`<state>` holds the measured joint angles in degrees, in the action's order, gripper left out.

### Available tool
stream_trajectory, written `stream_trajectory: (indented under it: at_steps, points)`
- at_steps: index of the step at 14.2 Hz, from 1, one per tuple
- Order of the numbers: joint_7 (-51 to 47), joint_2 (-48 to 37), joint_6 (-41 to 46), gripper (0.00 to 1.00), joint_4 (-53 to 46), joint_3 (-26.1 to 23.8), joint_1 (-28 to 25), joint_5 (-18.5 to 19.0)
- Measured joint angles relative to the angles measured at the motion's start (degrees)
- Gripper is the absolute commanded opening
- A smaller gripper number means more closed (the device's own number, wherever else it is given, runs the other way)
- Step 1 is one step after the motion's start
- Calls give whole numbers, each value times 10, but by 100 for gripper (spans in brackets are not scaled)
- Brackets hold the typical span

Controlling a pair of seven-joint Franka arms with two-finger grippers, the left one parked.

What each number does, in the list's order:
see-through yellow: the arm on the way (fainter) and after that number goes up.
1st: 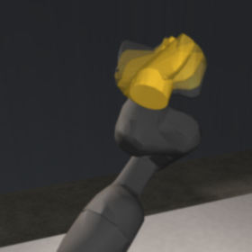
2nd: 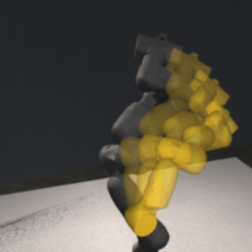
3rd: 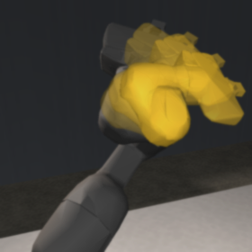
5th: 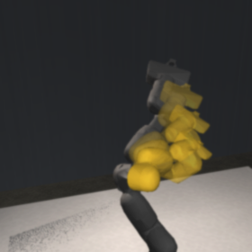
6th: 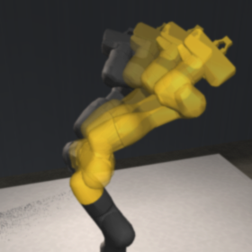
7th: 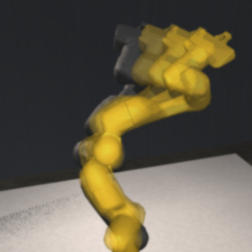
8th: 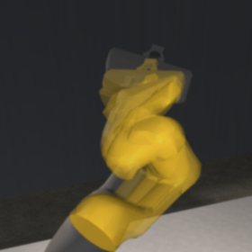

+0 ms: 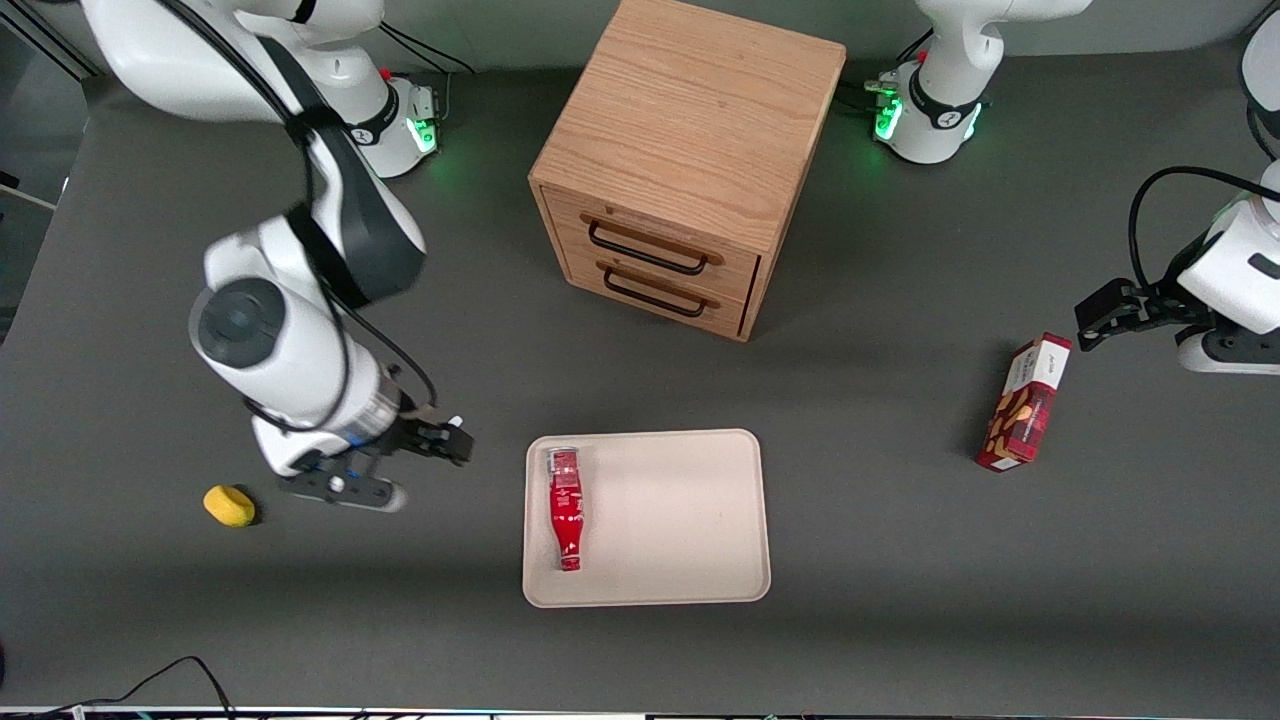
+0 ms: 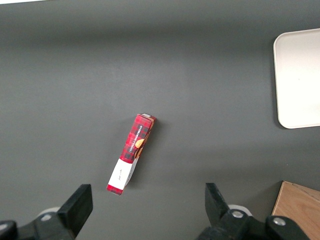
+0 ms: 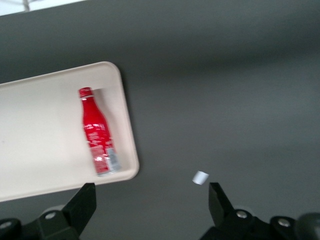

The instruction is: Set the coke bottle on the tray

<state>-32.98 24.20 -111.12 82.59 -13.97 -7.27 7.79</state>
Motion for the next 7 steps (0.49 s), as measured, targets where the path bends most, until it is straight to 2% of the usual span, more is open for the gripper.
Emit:
stream_trajectory:
  at_steps: [3, 7]
  points:
    - [53, -102, 0, 100, 92, 0, 42, -2]
    - [186, -215, 1, 100, 180, -1, 97, -45]
